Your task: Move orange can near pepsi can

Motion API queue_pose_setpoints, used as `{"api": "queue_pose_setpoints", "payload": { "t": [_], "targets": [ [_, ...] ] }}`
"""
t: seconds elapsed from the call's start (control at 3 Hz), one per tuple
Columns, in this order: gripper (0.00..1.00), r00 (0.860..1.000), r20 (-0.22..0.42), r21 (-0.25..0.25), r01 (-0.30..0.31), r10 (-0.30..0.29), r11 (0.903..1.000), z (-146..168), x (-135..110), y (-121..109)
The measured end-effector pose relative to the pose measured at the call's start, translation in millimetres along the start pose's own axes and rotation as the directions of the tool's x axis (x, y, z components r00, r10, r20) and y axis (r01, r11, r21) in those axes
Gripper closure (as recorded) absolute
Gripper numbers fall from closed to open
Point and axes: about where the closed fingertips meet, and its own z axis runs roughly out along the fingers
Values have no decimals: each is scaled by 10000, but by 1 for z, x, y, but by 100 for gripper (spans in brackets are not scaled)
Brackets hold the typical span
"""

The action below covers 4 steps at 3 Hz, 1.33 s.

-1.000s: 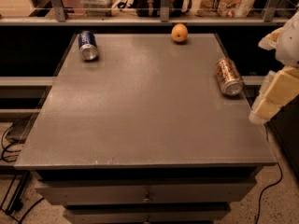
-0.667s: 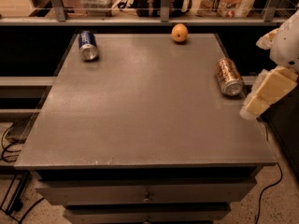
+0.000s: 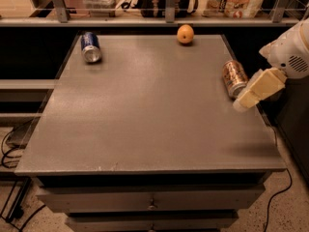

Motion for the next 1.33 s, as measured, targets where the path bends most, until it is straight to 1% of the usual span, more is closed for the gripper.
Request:
{"api": "queue_pose_setpoints", "payload": {
  "t": [0.33, 0.67, 1.0, 1.33],
  "targets": [
    [0, 10000, -40, 52, -32, 32, 10000, 2, 0, 0],
    [0, 9990, 164, 371, -414, 408, 9985, 11, -2, -11],
    [0, 9950, 319, 635, -963, 944, 9933, 27, -2, -24],
    [0, 9887, 409, 799, -1469, 1440, 9859, 43, 0, -37]
  ]
}}
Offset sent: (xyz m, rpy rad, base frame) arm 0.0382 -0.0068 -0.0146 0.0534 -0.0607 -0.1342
